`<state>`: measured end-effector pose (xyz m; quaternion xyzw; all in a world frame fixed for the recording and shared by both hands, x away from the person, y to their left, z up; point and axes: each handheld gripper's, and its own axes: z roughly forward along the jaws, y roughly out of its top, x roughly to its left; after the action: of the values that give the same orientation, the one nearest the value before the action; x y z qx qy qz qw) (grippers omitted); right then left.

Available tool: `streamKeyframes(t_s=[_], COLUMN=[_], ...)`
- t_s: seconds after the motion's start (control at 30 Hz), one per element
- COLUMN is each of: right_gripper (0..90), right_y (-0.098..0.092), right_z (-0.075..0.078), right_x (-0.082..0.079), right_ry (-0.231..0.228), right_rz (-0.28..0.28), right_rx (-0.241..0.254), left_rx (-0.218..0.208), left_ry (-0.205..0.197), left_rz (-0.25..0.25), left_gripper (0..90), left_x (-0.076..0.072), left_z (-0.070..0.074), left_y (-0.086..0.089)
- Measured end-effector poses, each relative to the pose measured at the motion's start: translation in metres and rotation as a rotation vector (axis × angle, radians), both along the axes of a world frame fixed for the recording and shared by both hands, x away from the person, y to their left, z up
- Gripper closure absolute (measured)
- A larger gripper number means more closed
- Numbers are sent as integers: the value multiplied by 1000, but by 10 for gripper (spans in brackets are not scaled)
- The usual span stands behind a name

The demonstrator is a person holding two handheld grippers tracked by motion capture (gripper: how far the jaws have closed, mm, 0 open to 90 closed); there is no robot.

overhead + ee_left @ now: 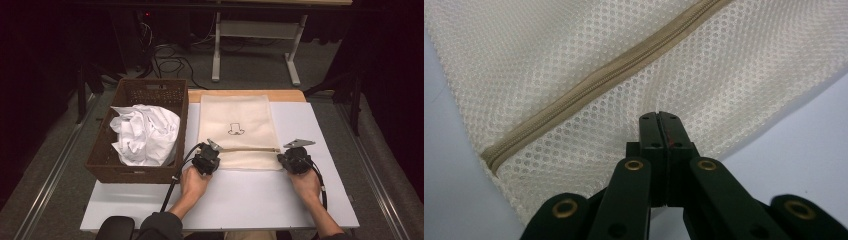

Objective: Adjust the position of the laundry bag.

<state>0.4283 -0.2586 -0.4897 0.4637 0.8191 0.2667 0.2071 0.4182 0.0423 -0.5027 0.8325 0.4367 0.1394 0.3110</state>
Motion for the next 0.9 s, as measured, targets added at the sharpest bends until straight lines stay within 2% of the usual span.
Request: streamKeyframes(t_s=[0.23, 0.37, 0.6, 0.73, 0.9], right_gripper=[890, 890, 890, 889, 889], right_y=[-2, -9, -21, -23, -22], right_z=[4, 8, 9, 11, 6], right_x=[-5, -13, -28, -38, -46], right_ry=[-4, 8, 19, 16, 35], right_rz=[11, 19, 22, 32, 40], right_rx=[9, 43, 65, 76, 69], left_rx=[-3, -19, -29, -20, -37], left_ry=[-3, 2, 9, 6, 25], left_rz=[-22, -67, -134, -151, -163], left_gripper=[900, 899, 899, 899, 898], left_x=[-5, -14, -30, -34, -41], left_z=[3, 6, 10, 10, 10], left_y=[1, 0, -4, -4, 2])
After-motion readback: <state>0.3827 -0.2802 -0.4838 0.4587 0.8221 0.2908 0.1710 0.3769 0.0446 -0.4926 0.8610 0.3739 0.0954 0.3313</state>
